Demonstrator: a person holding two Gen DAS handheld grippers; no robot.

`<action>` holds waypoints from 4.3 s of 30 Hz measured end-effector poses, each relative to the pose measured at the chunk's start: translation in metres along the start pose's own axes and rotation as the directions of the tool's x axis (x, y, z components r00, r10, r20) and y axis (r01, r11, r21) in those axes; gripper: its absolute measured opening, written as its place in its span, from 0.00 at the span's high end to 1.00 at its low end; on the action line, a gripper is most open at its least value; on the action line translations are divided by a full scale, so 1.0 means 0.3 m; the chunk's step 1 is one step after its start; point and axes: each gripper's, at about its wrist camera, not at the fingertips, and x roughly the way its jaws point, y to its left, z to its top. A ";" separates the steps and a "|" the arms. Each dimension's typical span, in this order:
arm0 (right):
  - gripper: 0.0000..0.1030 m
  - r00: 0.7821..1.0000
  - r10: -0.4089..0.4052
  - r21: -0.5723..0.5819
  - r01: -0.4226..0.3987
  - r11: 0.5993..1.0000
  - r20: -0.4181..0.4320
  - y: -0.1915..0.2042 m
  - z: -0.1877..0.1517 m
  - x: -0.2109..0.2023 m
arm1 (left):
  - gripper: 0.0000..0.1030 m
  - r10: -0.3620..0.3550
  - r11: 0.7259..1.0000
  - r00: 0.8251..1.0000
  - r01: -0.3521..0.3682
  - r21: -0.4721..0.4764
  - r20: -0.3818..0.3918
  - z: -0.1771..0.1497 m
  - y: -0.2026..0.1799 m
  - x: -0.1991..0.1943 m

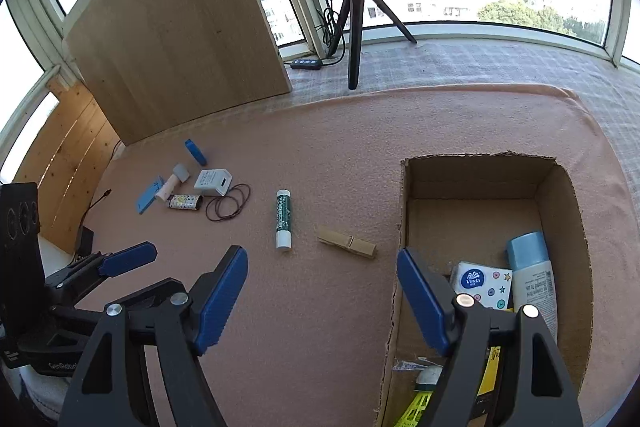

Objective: Organize objects

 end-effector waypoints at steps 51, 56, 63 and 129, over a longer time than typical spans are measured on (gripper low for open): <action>0.58 0.910 0.156 -0.096 -0.208 0.973 -0.384 0.501 0.265 0.760 | 0.81 -0.007 0.969 0.982 -0.039 -0.244 -0.187 0.315 0.694 0.399; 0.58 0.915 0.130 -0.167 -0.207 0.964 -0.381 0.523 0.193 0.714 | 0.83 0.016 0.984 0.979 -0.051 -0.169 -0.203 0.248 0.625 0.364; 0.67 0.935 0.080 -0.298 -0.190 0.935 -0.345 0.540 0.065 0.606 | 0.83 0.047 0.991 0.980 -0.070 -0.113 -0.194 0.145 0.557 0.302; 0.54 0.952 0.198 -0.086 -0.223 0.971 -0.233 0.358 -0.194 0.235 | 0.70 0.058 0.998 0.987 -0.061 -0.013 -0.153 -0.144 0.492 -0.027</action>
